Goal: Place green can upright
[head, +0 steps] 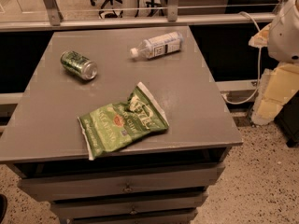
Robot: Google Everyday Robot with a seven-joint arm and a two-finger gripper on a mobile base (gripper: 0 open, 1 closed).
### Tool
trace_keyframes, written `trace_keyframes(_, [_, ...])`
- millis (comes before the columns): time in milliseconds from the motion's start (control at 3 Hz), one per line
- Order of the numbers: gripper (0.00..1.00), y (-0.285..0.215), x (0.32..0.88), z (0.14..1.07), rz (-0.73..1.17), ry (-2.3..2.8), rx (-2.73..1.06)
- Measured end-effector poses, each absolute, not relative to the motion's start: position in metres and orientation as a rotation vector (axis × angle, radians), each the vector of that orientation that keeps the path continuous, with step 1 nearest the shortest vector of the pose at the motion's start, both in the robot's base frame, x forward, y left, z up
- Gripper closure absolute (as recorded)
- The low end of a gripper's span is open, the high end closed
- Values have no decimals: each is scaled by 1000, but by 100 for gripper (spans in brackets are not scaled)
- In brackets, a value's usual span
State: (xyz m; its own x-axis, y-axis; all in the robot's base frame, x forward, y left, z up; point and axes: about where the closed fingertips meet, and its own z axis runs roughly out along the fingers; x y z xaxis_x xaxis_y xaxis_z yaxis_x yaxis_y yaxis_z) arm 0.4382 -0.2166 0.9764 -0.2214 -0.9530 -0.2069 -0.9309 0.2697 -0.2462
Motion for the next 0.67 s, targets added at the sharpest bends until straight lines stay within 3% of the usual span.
trace_keyframes(667, [0, -196, 461, 966, -48, 2234, -1661])
